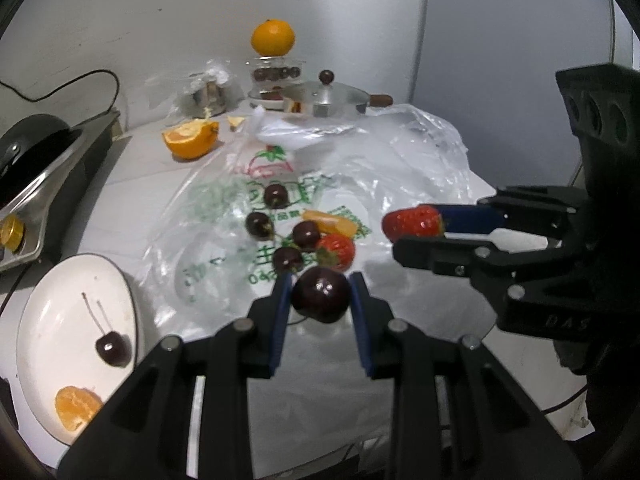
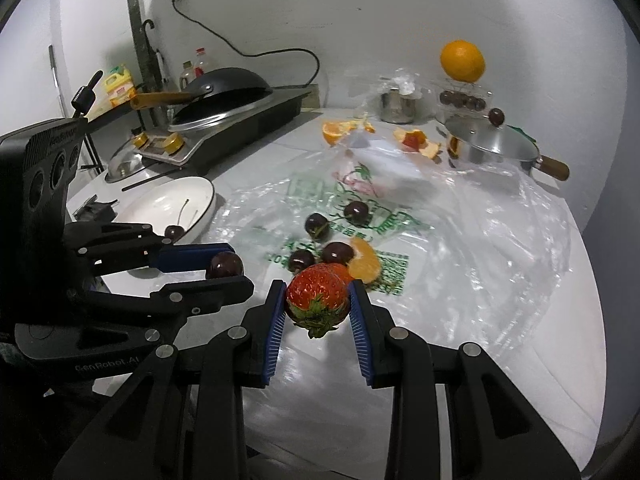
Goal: Organize fruits
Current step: 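Carry the cherry with the left gripper to the plate while the right carries the strawberry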
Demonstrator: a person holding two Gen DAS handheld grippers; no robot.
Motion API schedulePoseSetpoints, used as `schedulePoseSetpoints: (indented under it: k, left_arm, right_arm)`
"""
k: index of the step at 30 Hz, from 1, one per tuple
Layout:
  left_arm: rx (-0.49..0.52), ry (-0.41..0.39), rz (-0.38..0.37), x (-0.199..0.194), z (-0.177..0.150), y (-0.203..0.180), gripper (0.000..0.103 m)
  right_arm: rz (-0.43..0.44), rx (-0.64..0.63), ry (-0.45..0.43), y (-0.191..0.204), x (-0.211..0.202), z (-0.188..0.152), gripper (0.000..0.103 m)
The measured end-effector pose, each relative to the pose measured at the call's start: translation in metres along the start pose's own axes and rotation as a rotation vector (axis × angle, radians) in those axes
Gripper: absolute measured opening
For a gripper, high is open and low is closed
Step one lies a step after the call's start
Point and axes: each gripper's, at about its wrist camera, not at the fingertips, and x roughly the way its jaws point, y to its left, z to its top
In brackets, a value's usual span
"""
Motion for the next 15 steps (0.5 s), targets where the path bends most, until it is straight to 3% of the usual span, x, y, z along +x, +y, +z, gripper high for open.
schedulePoseSetpoints:
  k: [15]
  left_arm:
    - [-0.081, -0.044, 0.052, -0.031, -0.018, 0.047, 0.03]
  right_arm:
    - [0.04, -0.072, 0.015, 0.047, 0.018, 0.019, 0.033]
